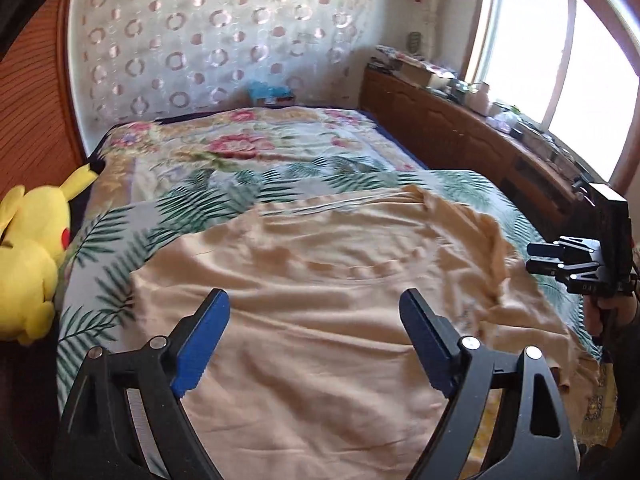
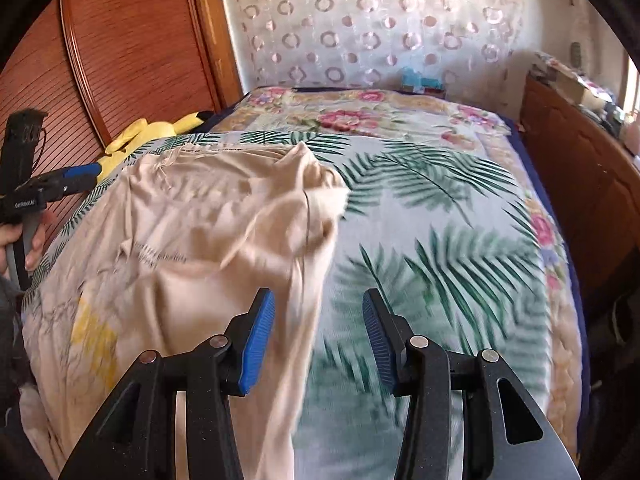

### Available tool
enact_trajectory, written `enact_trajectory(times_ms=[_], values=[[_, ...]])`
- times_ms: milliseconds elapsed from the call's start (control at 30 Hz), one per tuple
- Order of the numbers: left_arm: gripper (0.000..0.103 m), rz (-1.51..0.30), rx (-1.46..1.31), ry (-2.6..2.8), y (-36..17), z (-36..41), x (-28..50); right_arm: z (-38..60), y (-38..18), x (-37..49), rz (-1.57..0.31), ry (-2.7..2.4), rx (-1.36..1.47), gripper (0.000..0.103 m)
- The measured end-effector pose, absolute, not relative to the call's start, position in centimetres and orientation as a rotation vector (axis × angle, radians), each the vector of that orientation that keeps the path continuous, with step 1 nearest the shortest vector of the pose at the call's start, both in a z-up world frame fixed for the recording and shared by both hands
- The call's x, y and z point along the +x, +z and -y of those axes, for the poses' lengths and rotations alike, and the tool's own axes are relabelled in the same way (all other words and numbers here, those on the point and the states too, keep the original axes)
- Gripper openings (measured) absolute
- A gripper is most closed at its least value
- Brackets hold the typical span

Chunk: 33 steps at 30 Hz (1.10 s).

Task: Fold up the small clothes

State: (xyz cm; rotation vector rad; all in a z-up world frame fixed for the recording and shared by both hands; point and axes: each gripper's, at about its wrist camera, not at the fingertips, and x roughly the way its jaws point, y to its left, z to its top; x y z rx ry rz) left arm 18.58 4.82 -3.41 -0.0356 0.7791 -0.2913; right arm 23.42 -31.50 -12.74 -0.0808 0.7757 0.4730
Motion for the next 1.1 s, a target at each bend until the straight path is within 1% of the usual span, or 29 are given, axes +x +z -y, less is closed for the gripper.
enact_trajectory(times_ms=[167, 367, 400, 433, 467, 533, 600, 700, 767, 800, 900, 967, 1100], values=[[0.087, -0.828, -0.038, -0.202, -5.8, -8.3, 20.6, 29.1, -14.1, 27.6, -0.83, 0.507, -0.122, 0.048], [0.087, -0.884, -0.072, -0.155, -8.6, -10.6, 22.3, 28.2, -14.2, 30.1, -0.817, 0.516, -0.149, 0.048], [0.087, -0.877, -0.063, -0.148, -8.7, -10.7, 22.3, 28.0, -14.3, 30.3, -0.811, 0.519, -0.153, 0.044], [0.087, -0.879, -0.06, -0.149, -8.7, -10.7, 22.3, 28.2, -14.4, 30.4, -0.804, 0.53, -0.151, 0.022], [0.087, -0.879, -0.058, -0.151, -8.7, -10.6, 22.4, 28.1, -14.5, 30.6, -0.804, 0.547, -0.146, 0.012], [0.088, -0.883, -0.047, -0.151, -8.8, -10.4, 22.4, 28.7, -14.4, 31.0, -0.784, 0.539, -0.136, 0.01], [0.09, -0.888, -0.031, -0.145, -8.9, -10.1, 22.4, 29.8, -14.2, 31.2, -0.755, 0.506, -0.109, 0.01], [0.092, -0.899, 0.001, -0.138, -9.1, -9.6, 22.3, 30.6, -14.7, 31.8, -0.772, 0.498, -0.091, 0.01], [0.097, -0.91, 0.029, -0.133, -9.2, -9.2, 22.5, 30.6, -15.4, 32.2, -0.79, 0.493, -0.098, 0.01], [0.103, -0.92, 0.041, -0.131, -9.3, -9.0, 22.5, 30.6, -15.6, 32.3, -0.786, 0.493, -0.101, 0.01], [0.103, -0.924, 0.045, -0.128, -9.3, -9.0, 22.6, 30.1, -15.7, 32.3, -0.779, 0.481, -0.115, 0.01], [0.103, -0.925, 0.046, -0.127, -9.3, -9.0, 22.6, 29.7, -15.8, 32.1, -0.777, 0.486, -0.129, 0.015], [0.103, -0.925, 0.048, -0.13, -9.3, -9.1, 22.6, 29.7, -15.3, 31.9, -0.773, 0.482, -0.148, 0.016]])
